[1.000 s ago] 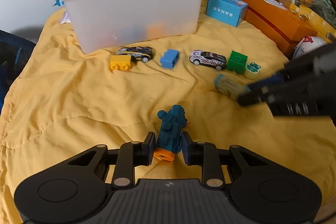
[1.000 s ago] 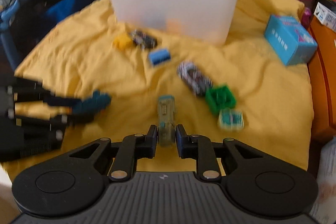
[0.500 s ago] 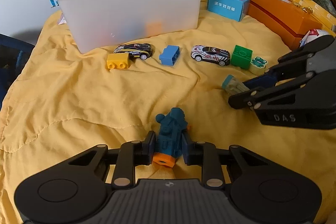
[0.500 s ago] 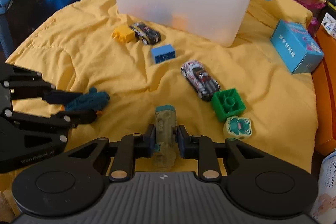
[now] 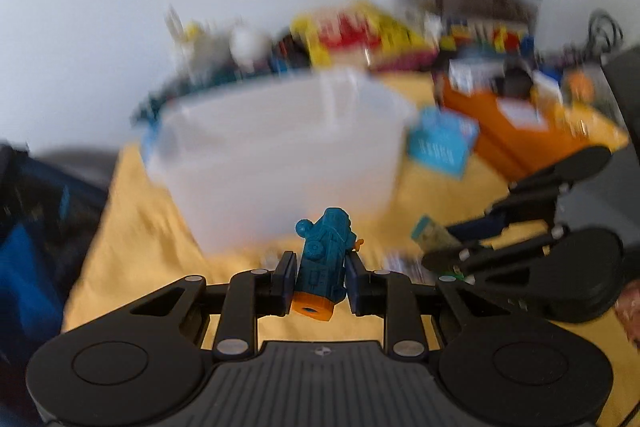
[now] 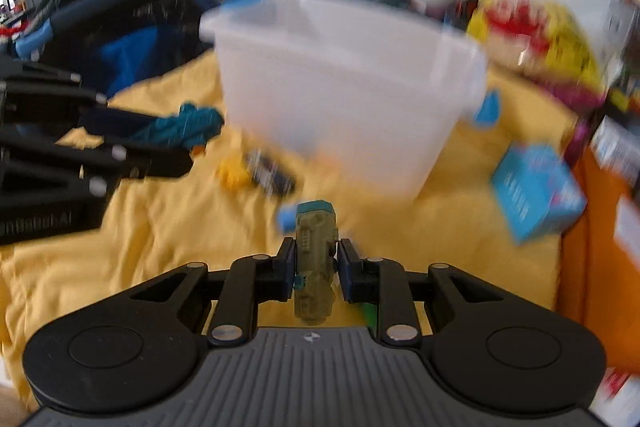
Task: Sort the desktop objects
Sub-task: 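Carry the train and beige tube over the white bin and open both tools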
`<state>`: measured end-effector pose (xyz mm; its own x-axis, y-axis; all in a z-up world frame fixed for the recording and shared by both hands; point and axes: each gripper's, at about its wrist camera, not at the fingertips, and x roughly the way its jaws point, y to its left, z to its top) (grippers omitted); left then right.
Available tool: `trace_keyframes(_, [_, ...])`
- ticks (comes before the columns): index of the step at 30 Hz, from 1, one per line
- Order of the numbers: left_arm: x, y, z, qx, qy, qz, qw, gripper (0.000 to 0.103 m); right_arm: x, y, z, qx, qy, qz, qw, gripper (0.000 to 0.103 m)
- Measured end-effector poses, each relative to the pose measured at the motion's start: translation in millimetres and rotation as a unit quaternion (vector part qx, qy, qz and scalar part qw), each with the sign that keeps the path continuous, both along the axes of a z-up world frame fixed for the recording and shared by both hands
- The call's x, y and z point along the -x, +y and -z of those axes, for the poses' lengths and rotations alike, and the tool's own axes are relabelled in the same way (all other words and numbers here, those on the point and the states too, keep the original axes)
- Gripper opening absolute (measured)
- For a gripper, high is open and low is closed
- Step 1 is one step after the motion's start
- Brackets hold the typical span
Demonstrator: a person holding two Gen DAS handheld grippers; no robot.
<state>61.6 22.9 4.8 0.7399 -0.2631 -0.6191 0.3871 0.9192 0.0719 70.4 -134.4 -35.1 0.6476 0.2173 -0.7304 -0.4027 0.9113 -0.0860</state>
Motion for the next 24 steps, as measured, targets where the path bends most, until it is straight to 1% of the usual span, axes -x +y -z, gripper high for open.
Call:
trace_keyframes(3, [-24.2,4.7,-32.7,0.002,-0.042,-0.01,0.9991,0.029,-14.4,4.0,-27.4,0.005,-0.044,-0.004,0.999,0.025])
trace_keyframes(6, [-46.0,6.6,-58.2,-0.003,-0.076,-0.018,0.997,0.029,-33.1,8.5,-51.4,0.005,-0.08,-0.004,0.997,0.025])
trace_keyframes(8, [-60.4,5.5,-69.5,-0.01,-0.094,-0.021,0.9953,0.029,-47.9,11.4,-64.4,0.002,-0.096,0.0,0.995,0.025])
trace_keyframes(10, [-78.1,6.0,-77.5,-0.012,-0.103,-0.03,0.9941,0.029,-65.8,13.2,-74.6,-0.004,-0.105,0.006,0.994,0.025])
trace_keyframes(14, [-116.0,8.2,-81.3,0.0,-0.094,-0.048,0.9944,0.029,-100.7,11.0,-87.3,-0.033,-0.103,0.033,0.994,0.025])
trace_keyframes(15, [-125.4,7.2,-79.5,0.0,-0.086,-0.051,0.995,0.029,-108.4,11.4,-89.0,-0.039,-0.102,0.037,0.993,0.025])
trace_keyframes(16, [-132.7,7.4,-76.1,0.0,-0.078,-0.052,0.9956,0.029,-117.1,12.2,-88.6,-0.036,-0.099,0.04,0.994,0.025])
trace_keyframes(19, [-152.6,3.1,-59.8,-0.009,-0.049,-0.052,0.9974,0.029,-140.9,18.6,-75.2,-0.017,-0.074,0.046,0.996,0.025])
trace_keyframes(21, [-162.6,2.0,-45.7,-0.016,-0.028,-0.054,0.998,0.029,-149.0,21.6,-60.7,-0.001,-0.053,0.049,0.997,0.025])
trace_keyframes(24, [-167.0,5.4,-29.7,-0.017,-0.007,-0.056,0.9983,0.029,-157.3,21.2,-44.1,0.001,-0.025,0.055,0.998,0.025])
